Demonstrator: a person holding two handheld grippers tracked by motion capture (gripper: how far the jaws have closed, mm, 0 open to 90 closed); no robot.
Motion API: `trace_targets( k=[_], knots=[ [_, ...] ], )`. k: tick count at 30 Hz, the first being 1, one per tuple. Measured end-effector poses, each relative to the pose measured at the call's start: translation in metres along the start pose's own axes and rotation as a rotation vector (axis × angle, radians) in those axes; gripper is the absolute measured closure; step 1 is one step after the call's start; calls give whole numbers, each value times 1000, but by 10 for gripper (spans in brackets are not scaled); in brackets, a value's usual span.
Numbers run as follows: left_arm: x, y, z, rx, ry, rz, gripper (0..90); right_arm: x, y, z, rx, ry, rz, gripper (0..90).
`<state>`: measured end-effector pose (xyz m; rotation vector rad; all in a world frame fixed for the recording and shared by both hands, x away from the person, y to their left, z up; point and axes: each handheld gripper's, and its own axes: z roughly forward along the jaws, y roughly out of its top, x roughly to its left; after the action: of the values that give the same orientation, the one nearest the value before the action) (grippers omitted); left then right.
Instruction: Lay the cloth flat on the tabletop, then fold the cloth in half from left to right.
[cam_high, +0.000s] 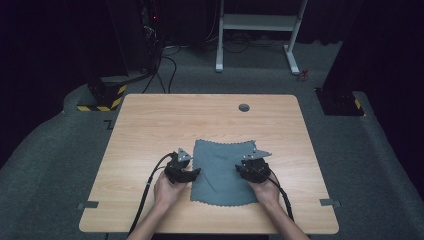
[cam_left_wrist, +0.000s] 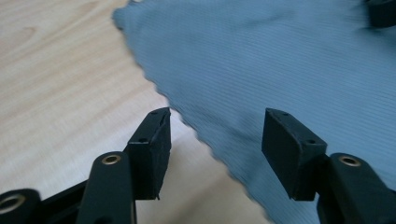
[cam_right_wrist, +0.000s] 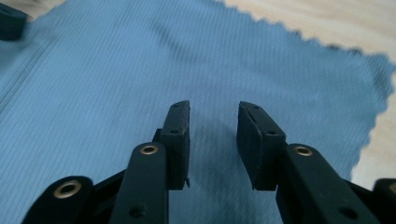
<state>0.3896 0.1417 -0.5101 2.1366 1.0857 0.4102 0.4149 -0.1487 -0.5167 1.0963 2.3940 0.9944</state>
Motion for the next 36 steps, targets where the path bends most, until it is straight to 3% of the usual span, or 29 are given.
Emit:
trace_targets(
  k=[4, 7, 10, 12, 15, 19, 23, 26, 28, 34, 36],
  knots=[
    [-16, -13, -15, -3, -33, 22, 414, 6, -8, -5, -2, -9, -12, 620],
    [-25, -21, -13, 38, -3, 62, 405, 6, -10, -6, -7, -14, -19, 597],
    [-25, -29, -17, 14, 4, 47, 390, 4, -10, -6, -7, -6, -6, 575],
    [-25, -33, -20, 12, 10, 45, 388, 4, -9, -6, -4, -11, -22, 561],
    [-26, -39, -26, 14, 5, 55, 378, 4, -10, -6, -5, -11, -15, 557],
    [-21, -38, -25, 7, -13, 53, 362, 4, -9, -6, 1, -14, -23, 556],
    [-12, -31, -17, -16, -24, -15, 380, 11, -8, -11, -15, 28, -26, 564],
    [-1, -22, -10, -29, -22, -65, 385, 22, -7, -14, -29, 67, -45, 563],
    [5, -15, -5, -25, 1, -66, 387, 29, -8, -14, -30, 85, -56, 563],
    [27, 5, 8, -13, -8, -115, 375, 49, -8, -8, -16, 129, -84, 587],
    [31, 11, 11, -7, -2, -111, 372, 55, -7, -7, -20, 140, -92, 593]
  ],
)
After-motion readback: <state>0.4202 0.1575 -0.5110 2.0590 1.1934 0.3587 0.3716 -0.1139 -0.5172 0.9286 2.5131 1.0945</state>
